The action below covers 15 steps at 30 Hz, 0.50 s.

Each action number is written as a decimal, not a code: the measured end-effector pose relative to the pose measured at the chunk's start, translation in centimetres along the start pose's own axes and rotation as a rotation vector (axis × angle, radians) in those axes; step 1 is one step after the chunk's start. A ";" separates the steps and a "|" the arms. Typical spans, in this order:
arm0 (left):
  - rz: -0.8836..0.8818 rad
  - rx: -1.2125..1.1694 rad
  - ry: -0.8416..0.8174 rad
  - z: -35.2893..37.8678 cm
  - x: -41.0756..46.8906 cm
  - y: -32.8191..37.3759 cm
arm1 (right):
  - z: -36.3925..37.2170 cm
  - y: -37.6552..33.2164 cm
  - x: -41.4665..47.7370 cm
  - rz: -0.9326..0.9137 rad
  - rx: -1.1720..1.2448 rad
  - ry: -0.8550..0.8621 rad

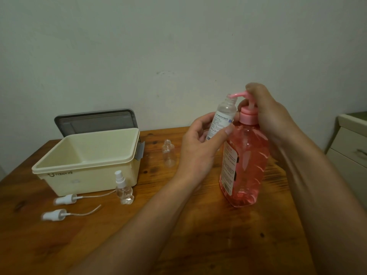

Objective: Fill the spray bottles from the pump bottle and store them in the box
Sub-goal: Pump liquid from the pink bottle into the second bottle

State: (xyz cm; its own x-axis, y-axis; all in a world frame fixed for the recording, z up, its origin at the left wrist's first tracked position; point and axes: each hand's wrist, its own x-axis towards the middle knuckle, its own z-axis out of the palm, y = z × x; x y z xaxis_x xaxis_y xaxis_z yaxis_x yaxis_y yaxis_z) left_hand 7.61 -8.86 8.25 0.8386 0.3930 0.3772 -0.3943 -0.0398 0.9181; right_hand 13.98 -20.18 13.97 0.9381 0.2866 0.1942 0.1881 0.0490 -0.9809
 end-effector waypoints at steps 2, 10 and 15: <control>-0.002 -0.002 0.001 0.0 0.0 0.0 | 0.0 -0.1 0.0 -0.007 -0.021 0.000; -0.014 -0.015 0.007 0.0 0.1 -0.2 | 0.1 0.0 0.1 0.006 0.014 0.008; 0.000 -0.008 0.006 0.0 0.0 -0.2 | 0.0 0.1 0.1 -0.003 -0.013 -0.007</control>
State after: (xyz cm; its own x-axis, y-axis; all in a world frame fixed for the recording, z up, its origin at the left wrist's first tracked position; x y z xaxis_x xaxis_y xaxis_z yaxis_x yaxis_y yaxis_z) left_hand 7.73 -8.87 8.10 0.8361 0.3987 0.3768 -0.3975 -0.0329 0.9170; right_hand 14.13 -20.14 13.92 0.9355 0.2932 0.1973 0.1949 0.0379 -0.9801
